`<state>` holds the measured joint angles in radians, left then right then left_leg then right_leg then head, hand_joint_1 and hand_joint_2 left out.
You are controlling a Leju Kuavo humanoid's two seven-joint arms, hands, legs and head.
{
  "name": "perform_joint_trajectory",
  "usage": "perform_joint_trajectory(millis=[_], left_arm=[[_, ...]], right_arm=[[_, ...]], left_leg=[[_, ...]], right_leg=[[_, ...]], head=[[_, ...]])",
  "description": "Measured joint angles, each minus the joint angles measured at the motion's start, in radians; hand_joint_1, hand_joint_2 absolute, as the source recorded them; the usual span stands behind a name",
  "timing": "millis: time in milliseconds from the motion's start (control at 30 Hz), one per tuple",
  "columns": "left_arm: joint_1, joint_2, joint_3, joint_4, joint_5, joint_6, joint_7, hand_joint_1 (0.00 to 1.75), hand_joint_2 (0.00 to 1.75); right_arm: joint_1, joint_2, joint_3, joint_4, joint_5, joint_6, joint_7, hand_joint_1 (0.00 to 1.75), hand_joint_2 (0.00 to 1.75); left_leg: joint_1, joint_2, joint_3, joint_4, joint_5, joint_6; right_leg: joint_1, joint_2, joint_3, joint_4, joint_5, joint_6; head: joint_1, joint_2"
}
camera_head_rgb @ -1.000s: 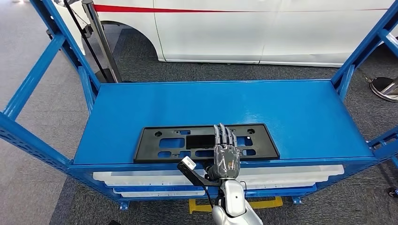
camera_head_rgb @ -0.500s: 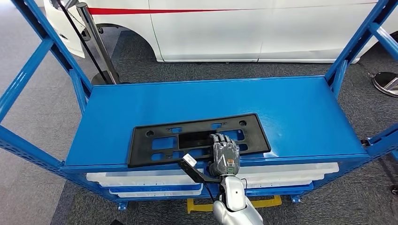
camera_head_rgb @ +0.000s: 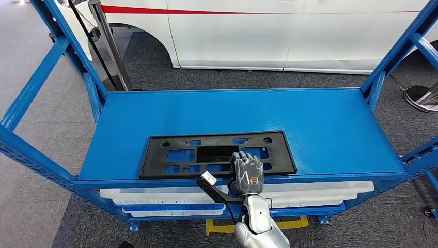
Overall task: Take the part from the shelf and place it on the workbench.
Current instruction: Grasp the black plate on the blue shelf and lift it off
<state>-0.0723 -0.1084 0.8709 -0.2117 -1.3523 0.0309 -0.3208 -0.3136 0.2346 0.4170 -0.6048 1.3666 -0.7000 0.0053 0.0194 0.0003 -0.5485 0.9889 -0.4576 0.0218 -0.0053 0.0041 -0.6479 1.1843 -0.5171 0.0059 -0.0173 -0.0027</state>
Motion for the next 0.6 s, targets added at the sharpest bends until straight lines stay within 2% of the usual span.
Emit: perform_joint_trajectory(millis=[67, 100, 167, 233, 300, 367, 400, 433, 467, 533, 567, 600], left_arm=[[0.0, -0.001, 0.0, 0.0, 0.0, 0.0, 0.0, 0.0, 0.0], [0.0, -0.002, 0.0, 0.0, 0.0, 0.0, 0.0, 0.0, 0.0], [0.0, -0.002, 0.0, 0.0, 0.0, 0.0, 0.0, 0.0, 0.0], [0.001, -0.002, 0.0, 0.0, 0.001, 0.001, -0.001, 0.0, 0.0], [0.004, -0.003, 0.001, 0.0, 0.005, 0.004, -0.005, 0.0, 0.0], [0.01, -0.003, 0.002, 0.0, 0.011, 0.01, -0.012, 0.0, 0.0], [0.014, -0.003, 0.003, 0.0, 0.014, 0.012, -0.014, 0.0, 0.0], [0.017, -0.003, 0.004, 0.0, 0.016, 0.014, -0.016, 0.0, 0.0], [0.019, -0.003, 0.004, 0.0, 0.017, 0.015, -0.018, 0.0, 0.0], [0.018, -0.003, 0.005, 0.0, 0.018, 0.017, -0.019, 0.0, 0.0], [0.017, -0.003, 0.005, 0.0, 0.018, 0.017, -0.019, 0.0, 0.0], [0.017, -0.003, 0.005, 0.0, 0.018, 0.017, -0.02, 0.0, 0.0]], right_arm=[[-0.001, 0.0, 0.0, 0.001, 0.0, 0.0, 0.0, 1.75, 1.75], [-0.002, 0.0, 0.0, 0.001, 0.0, 0.001, -0.001, 1.75, 1.75], [-0.002, 0.0, 0.0, 0.001, -0.007, 0.013, -0.01, 1.75, 1.75], [-0.001, 0.002, 0.0, -0.005, -0.053, 0.035, -0.052, 1.75, 1.75], [0.007, 0.005, -0.001, -0.033, -0.194, 0.07, -0.165, 1.75, 1.75], [0.02, 0.008, -0.001, -0.095, -0.394, 0.138, -0.3, 1.75, 1.75], [0.028, 0.01, 0.0, -0.137, -0.479, 0.18, -0.34, 1.75, 1.75], [0.037, 0.011, 0.002, -0.182, -0.547, 0.221, -0.363, 1.75, 1.75], [0.047, 0.011, 0.005, -0.226, -0.594, 0.255, -0.37, 1.75, 1.75], [0.069, 0.011, 0.011, -0.294, -0.635, 0.293, -0.37, 1.75, 1.75], [0.079, 0.011, 0.013, -0.319, -0.642, 0.3, -0.369, 1.75, 1.75], [0.087, 0.011, 0.015, -0.339, -0.645, 0.304, -0.368, 1.75, 1.75]], left_leg=[[-0.003, -0.002, 0.002, 0.003, -0.004, -0.008], [-0.005, -0.003, 0.002, 0.004, -0.005, -0.013], [-0.003, -0.003, 0.002, 0.004, -0.006, -0.026], [0.001, -0.003, -0.002, 0.02, -0.02, -0.037], [0.005, -0.002, -0.038, 0.106, -0.075, -0.047], [0.007, -0.002, -0.095, 0.24, -0.14, -0.055], [0.007, -0.002, -0.111, 0.282, -0.152, -0.058], [0.008, -0.002, -0.111, 0.287, -0.143, -0.06], [0.009, -0.002, -0.09, 0.25, -0.117, -0.061], [0.011, 0.0, -0.018, 0.106, -0.055, -0.061], [0.01, -0.001, 0.01, 0.048, -0.037, -0.056], [0.008, -0.002, 0.024, 0.016, -0.031, -0.05]], right_leg=[[0.004, -0.001, 0.062, -0.126, 0.045, -0.01], [0.007, -0.001, 0.076, -0.157, 0.05, -0.015], [0.011, 0.0, 0.078, -0.165, 0.05, -0.024], [0.007, -0.001, 0.083, -0.174, 0.055, -0.037], [0.003, -0.002, 0.087, -0.182, 0.06, -0.047], [0.003, 0.0, 0.087, -0.183, 0.06, -0.05], [0.003, 0.002, 0.088, -0.182, 0.06, -0.05], [0.003, 0.004, 0.089, -0.182, 0.06, -0.05], [0.002, 0.005, 0.09, -0.181, 0.06, -0.049], [0.001, 0.006, 0.091, -0.175, 0.057, -0.042], [0.002, 0.006, 0.09, -0.171, 0.055, -0.036], [0.004, 0.006, 0.088, -0.168, 0.054, -0.029]], head=[[0.0, 0.0], [0.0, 0.0], [0.0, 0.0], [0.0, 0.0], [0.0, 0.0], [0.0, 0.0], [0.0, 0.0], [0.0, 0.0], [0.0, 0.0], [0.0, 0.0], [0.0, 0.0], [0.0, 0.0]])
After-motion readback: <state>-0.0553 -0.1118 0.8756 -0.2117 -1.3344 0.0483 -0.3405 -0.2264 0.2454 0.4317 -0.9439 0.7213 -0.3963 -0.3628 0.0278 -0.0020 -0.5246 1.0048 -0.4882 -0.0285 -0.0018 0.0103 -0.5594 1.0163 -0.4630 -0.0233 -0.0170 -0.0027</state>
